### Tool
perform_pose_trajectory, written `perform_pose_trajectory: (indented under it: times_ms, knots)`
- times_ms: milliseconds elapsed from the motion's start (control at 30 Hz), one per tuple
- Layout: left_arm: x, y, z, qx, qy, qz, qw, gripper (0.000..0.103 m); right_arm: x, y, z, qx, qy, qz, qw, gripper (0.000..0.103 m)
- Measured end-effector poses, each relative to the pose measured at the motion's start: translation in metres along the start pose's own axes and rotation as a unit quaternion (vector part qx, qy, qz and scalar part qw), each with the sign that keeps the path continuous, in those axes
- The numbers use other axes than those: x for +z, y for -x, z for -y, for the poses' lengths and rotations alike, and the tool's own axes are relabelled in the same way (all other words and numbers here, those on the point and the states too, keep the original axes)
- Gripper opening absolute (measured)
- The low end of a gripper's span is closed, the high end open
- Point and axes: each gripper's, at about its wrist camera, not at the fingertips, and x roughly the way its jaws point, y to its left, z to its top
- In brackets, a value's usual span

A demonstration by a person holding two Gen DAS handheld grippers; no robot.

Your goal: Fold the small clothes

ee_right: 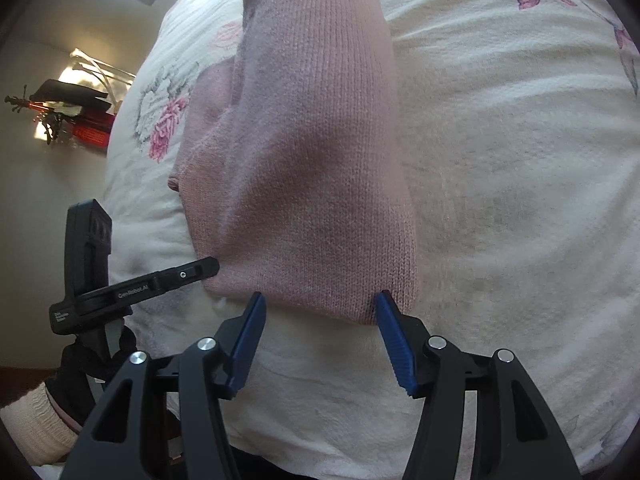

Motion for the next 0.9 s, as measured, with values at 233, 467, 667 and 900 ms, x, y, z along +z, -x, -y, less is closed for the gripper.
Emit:
perform_pose_trajectory:
  times_ms: [233,467,667,900]
  knots:
    - [-0.002,0.073,0.018,-0.009,-0.016,0.100,0.9948,0.026,-0.004,0.039,-0.011,0.025,0.025,0.048,0.998,0.058]
    - [0.016,0.046,0.057,-0.019,-0.058,0.100,0.9932,0.027,0.005,0.017,-0.017,0.011,0.033,0.030,0.999,0.060]
    - [0.027,0.006,0.037,0.038,-0.013,0.055,0.9977,0.027,0.007,-0.010,0.000,0.002,-0.007,0.010,1.000,0.059]
    - [0.014,0.023,0.022,0.033,0.000,0.061,0.9976,0.040,0.006,-0.007,-0.001,-0.002,-0.002,0.015,1.000,0.060]
